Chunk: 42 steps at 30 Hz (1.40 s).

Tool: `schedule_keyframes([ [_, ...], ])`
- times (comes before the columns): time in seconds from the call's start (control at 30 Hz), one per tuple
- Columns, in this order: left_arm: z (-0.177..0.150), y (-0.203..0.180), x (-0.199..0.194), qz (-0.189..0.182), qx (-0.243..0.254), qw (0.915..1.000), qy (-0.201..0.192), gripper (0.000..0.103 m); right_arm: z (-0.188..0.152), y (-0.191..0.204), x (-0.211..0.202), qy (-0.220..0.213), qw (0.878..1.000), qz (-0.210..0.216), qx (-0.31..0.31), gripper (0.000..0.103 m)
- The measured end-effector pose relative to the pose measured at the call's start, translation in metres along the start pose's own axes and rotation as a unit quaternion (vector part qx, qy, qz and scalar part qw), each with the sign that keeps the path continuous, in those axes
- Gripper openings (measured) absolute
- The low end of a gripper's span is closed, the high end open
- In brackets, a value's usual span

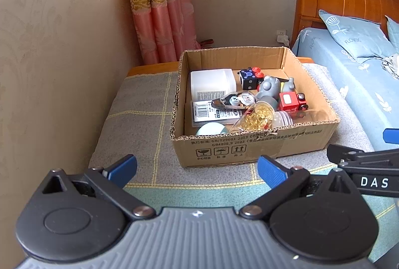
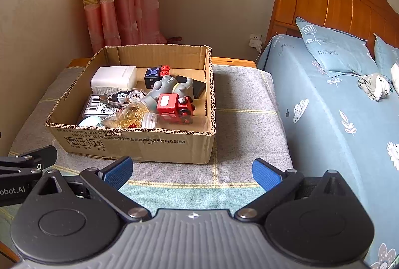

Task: Organize rigid objects

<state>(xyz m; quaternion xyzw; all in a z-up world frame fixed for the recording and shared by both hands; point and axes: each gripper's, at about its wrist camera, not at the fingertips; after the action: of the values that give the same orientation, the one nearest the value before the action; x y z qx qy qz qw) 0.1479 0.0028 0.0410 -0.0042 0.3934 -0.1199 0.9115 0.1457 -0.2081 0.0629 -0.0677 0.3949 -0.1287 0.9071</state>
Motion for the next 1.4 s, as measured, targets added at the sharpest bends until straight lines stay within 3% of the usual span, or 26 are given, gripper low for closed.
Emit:
schedule_keyframes([
  [1.4,-0.0018,-0.0031,-0.005,0.014,-0.003,0.9999,0.003,0.102,-0.001,-0.0033,-0.0036,-0.004,1.0,0.008,0.005,0.103],
])
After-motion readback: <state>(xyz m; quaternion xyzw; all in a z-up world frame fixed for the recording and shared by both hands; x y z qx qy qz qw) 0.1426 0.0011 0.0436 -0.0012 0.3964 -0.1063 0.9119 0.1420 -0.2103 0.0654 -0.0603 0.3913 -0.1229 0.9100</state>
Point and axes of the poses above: each gripper's, at about its wrist camera, not at the fingertips, and x roughly the way its jaws point, y to its left, z to its top, and after that the axes turned 15 degrees about -z, right-handed
